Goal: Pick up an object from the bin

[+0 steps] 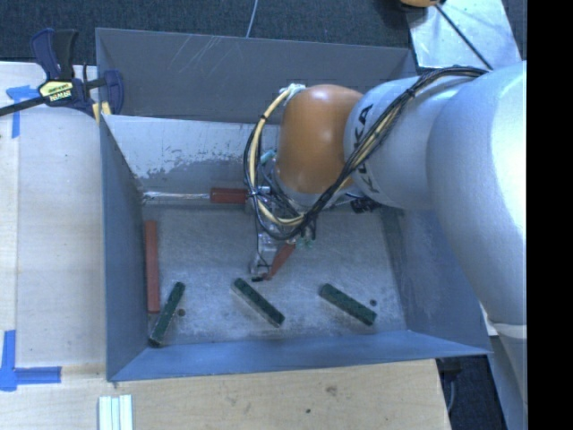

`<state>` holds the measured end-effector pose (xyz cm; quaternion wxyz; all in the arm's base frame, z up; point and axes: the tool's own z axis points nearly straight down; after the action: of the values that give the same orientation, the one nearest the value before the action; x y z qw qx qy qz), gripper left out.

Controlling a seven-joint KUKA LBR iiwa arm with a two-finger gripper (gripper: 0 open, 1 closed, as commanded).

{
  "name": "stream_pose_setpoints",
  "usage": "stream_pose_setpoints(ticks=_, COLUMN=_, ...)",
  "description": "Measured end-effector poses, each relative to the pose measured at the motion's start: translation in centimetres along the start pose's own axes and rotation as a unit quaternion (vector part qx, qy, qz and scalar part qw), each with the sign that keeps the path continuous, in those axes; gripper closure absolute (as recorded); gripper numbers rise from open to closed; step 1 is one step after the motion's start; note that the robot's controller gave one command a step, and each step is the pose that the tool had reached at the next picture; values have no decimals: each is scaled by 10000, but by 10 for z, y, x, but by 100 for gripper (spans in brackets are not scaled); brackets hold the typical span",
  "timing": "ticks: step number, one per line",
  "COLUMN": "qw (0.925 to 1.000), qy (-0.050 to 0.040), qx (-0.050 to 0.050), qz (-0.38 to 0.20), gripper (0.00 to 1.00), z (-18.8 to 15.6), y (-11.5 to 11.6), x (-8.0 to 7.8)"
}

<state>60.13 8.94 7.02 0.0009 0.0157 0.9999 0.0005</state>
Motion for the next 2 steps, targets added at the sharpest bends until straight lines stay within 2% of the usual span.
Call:
stream_pose_setpoints(ticks=1, qw=10000, qy=5, qx=0, qz=-11, gripper=0, z=0, y=0, x=0)
stream_pose_setpoints(ticks=2, qw=9809, qy=2, qx=4, qz=-1945, gripper=100, z=-1, y=-53, x=53)
